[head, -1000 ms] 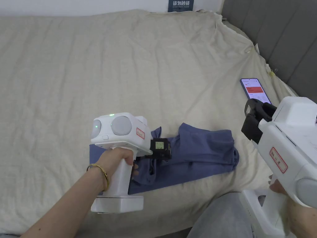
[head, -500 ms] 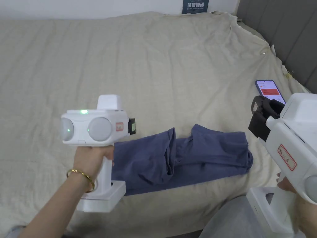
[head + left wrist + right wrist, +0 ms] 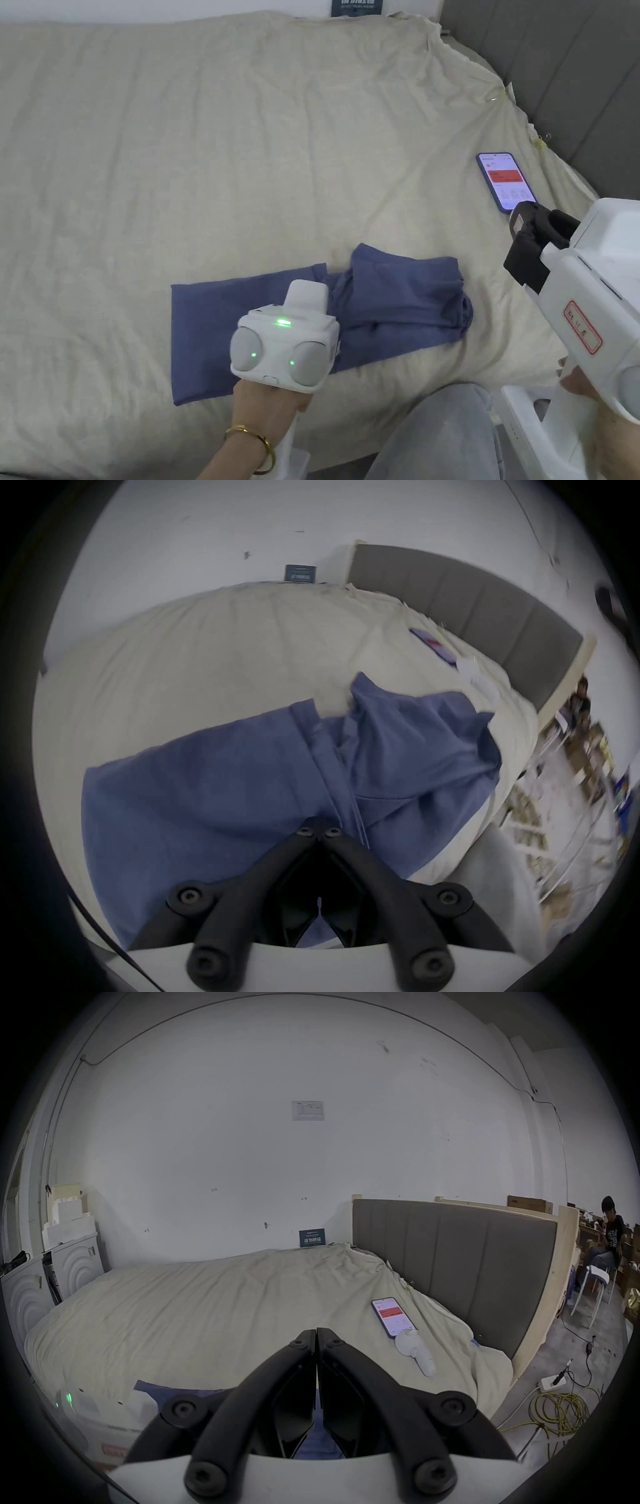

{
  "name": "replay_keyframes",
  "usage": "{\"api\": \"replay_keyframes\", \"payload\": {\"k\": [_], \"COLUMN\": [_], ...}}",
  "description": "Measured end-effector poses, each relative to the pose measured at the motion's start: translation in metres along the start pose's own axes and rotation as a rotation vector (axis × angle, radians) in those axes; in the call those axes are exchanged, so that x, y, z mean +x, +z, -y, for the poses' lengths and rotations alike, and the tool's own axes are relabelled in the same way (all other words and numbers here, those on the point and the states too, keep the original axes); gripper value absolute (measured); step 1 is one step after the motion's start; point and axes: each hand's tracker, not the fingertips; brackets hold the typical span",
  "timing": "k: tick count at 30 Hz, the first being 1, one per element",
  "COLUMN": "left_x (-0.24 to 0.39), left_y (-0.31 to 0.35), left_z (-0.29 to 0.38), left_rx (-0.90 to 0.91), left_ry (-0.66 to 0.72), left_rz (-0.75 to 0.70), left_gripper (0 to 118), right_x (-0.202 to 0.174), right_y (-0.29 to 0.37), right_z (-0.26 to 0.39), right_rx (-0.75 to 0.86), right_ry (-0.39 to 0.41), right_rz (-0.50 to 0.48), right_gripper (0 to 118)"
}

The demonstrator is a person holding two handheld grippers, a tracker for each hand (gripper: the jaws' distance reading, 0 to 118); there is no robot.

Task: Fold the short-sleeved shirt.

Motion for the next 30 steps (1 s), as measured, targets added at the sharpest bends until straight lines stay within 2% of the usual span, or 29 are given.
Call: {"api": "replay_keyframes", "payload": {"k": [3, 6, 8, 10, 11, 15, 18, 19, 20, 21, 22, 23, 24, 25, 30], "left_x": [0.012, 0.012, 0.005, -0.012, -0.019, -0.072, -0.121, -0.139, -0.157, -0.174, -0.19, -0.205, -0.22, -0.234, -0.279], "left_y": [-0.001, 0.002, 0.01, 0.027, 0.036, 0.072, 0.088, 0.09, 0.092, 0.092, 0.092, 0.091, 0.088, 0.087, 0.076], "left_z": [0.001, -0.001, -0.008, -0.023, -0.03, -0.06, -0.074, -0.075, -0.075, -0.073, -0.069, -0.063, -0.056, -0.048, -0.006], "left_rx": [0.01, 0.013, 0.007, 0.0, 0.013, 0.124, 0.122, 0.114, 0.104, 0.071, 0.062, 0.047, 0.024, 0.002, -0.052], "left_ry": [-0.06, -0.045, 0.048, 0.187, 0.245, 0.331, 0.317, 0.313, 0.317, 0.33, 0.342, 0.365, 0.413, 0.464, 0.627], "left_rz": [-0.021, -0.008, 0.095, 0.278, 0.31, 0.409, 0.423, 0.43, 0.44, 0.418, 0.405, 0.392, 0.387, 0.382, 0.473], "left_gripper": [0, 0, 0, 0, 0, 0, 0, 7, 18, 38, 73, 94, 107, 113, 113], "right_x": [0.004, 0.003, 0.001, -0.003, -0.005, -0.013, -0.022, -0.024, -0.027, -0.03, -0.032, -0.034, -0.037, -0.039, -0.047], "right_y": [0.002, 0.002, 0.002, 0.001, 0.0, -0.003, -0.007, -0.008, -0.01, -0.011, -0.013, -0.014, -0.015, -0.016, -0.022], "right_z": [0.004, 0.005, 0.005, 0.002, 0.001, -0.004, -0.007, -0.007, -0.008, -0.007, -0.007, -0.007, -0.006, -0.006, -0.004], "right_rx": [-0.01, -0.02, -0.023, -0.02, -0.018, -0.008, -0.004, -0.004, -0.006, -0.009, -0.012, -0.014, -0.015, -0.018, -0.033], "right_ry": [-0.014, -0.011, -0.008, -0.004, -0.001, 0.007, 0.019, 0.022, 0.022, 0.023, 0.026, 0.03, 0.035, 0.036, 0.046], "right_rz": [0.017, 0.024, 0.022, 0.017, 0.014, -0.008, -0.028, -0.037, -0.046, -0.052, -0.059, -0.066, -0.069, -0.073, -0.086], "right_gripper": [0, 0, 0, 0, 0, 0, 0, 0, 0, 0, 0, 0, 0, 0, 0]}}
